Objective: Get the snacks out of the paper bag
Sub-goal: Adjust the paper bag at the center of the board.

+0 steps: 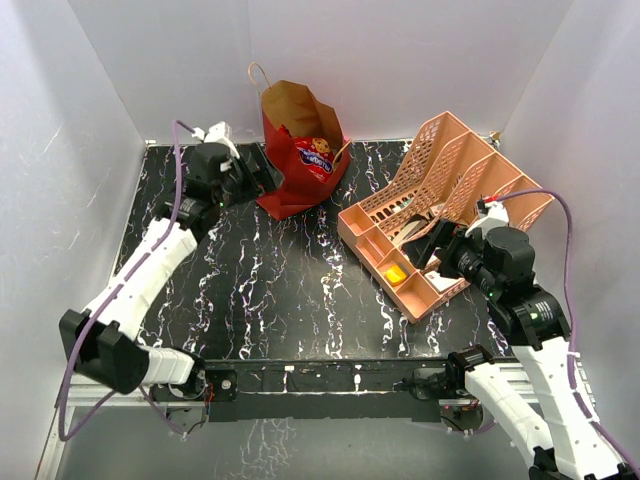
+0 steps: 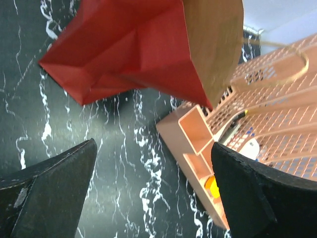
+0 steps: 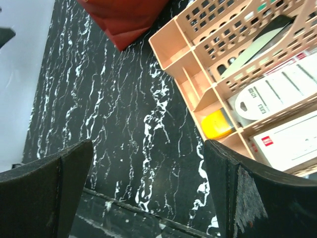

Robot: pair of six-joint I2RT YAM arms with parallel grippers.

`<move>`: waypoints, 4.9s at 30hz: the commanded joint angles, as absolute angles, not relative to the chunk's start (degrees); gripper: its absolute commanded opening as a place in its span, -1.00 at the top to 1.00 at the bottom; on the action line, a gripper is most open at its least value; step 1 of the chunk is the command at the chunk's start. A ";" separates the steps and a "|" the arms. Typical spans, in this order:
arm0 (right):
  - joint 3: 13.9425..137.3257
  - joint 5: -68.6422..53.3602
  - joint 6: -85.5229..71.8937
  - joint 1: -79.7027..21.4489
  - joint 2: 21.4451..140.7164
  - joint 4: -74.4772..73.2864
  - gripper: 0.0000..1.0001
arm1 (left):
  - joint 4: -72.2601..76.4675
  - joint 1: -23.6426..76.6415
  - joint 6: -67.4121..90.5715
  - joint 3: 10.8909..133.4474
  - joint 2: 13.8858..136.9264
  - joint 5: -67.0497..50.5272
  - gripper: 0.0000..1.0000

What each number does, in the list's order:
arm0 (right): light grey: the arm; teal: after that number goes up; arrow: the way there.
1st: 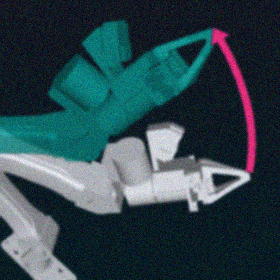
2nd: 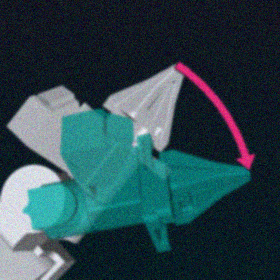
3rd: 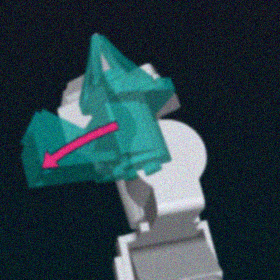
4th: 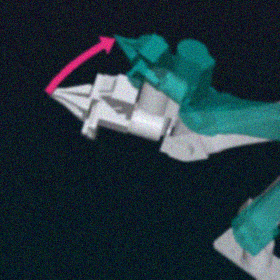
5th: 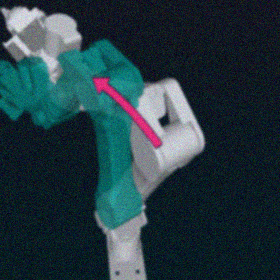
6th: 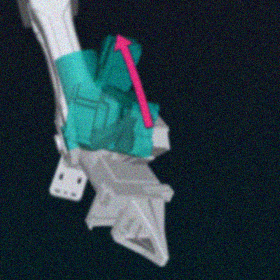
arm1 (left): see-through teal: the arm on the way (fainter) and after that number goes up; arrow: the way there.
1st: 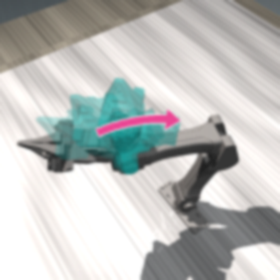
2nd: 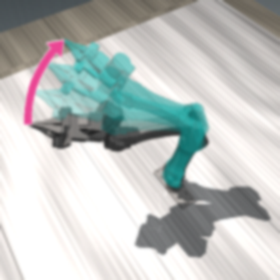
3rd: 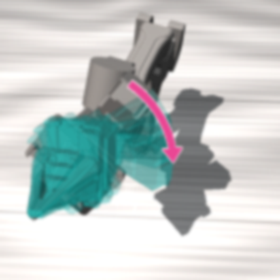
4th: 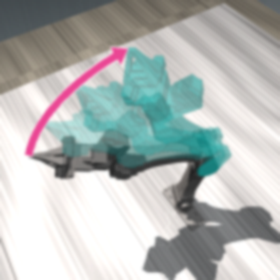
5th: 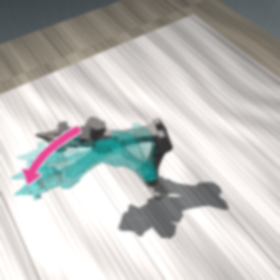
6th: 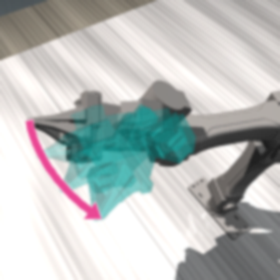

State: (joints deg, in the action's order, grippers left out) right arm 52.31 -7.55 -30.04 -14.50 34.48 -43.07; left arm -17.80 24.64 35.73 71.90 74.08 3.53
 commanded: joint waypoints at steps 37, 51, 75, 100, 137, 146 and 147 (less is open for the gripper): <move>78.29 -27.76 -49.75 -19.61 93.94 15.21 -0.35 | -28.16 12.47 30.57 70.16 64.15 -22.22 -0.97; 84.05 -25.58 -49.45 -22.13 99.67 13.68 -0.07 | -32.01 12.48 28.08 73.48 62.18 -20.23 -0.97; 92.51 -39.84 -57.02 -32.89 104.41 15.52 0.85 | -35.99 12.46 26.91 80.32 64.24 -14.60 -0.97; 55.05 -39.33 -46.57 -43.39 66.09 -2.11 0.85 | -37.37 12.41 28.12 85.39 64.99 -5.23 -0.97; 54.43 -14.03 -43.64 -43.26 47.93 -21.39 0.84 | -35.76 10.55 23.22 92.93 82.69 0.32 -0.33; 54.86 -17.74 -43.71 -43.26 50.56 -19.73 0.74 | -31.05 10.32 22.41 94.17 83.07 -0.29 0.77; 54.98 -18.35 -43.54 -43.30 51.20 -19.41 0.74 | -30.92 10.31 22.41 94.52 82.65 0.69 0.92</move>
State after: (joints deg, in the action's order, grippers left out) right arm 51.48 -15.90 -43.86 -43.07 49.93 -22.94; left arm -34.11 10.66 23.38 91.53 85.43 0.51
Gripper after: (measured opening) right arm 0.127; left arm 0.155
